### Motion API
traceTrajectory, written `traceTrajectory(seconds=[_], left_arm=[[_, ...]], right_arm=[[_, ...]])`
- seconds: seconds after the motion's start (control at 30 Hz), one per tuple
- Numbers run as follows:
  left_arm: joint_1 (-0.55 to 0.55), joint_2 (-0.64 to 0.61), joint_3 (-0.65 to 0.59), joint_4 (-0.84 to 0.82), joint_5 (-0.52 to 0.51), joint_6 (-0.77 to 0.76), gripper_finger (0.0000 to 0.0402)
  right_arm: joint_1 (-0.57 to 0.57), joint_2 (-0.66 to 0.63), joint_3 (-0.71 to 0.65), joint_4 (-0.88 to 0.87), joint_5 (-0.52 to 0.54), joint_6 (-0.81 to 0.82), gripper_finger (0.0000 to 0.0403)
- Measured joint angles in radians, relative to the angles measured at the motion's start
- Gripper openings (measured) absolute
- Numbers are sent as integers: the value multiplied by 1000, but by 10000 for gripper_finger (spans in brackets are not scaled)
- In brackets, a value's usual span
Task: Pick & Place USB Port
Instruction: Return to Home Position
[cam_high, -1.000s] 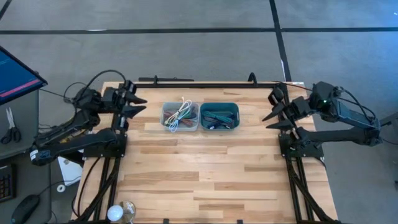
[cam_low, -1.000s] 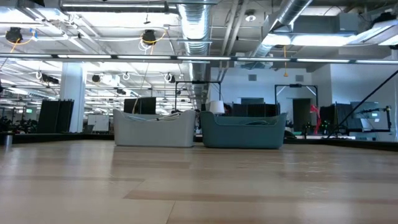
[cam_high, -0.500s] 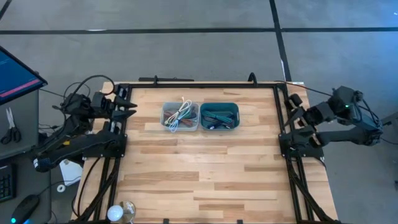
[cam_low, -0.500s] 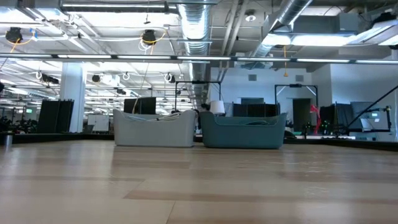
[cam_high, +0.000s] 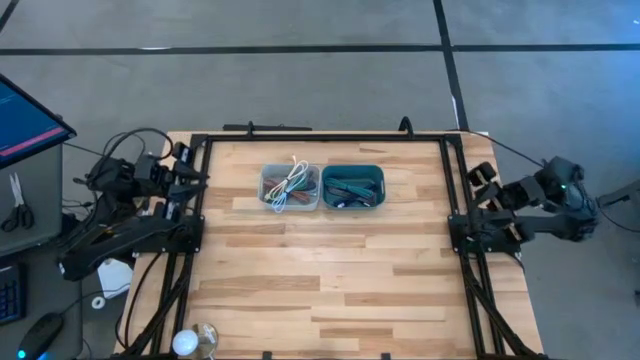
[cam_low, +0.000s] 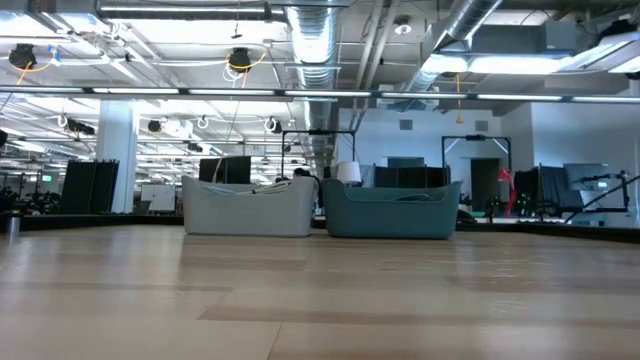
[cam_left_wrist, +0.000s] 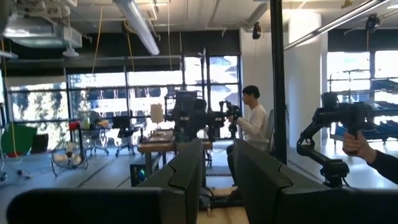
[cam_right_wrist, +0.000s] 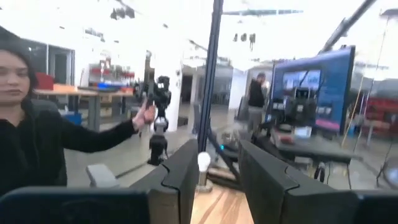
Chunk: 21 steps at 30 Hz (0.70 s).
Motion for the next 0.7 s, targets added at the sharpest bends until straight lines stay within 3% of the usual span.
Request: traceTrajectory(seconds=[0.1,0.7], left_arm=[[0,-15,0,-38,0,2,92],[-3,-78,-1,-181,-14,1,92]], right_arm=[[0,-104,-58,24,0,6,108],[8,-103,-102,29,44,30,108]])
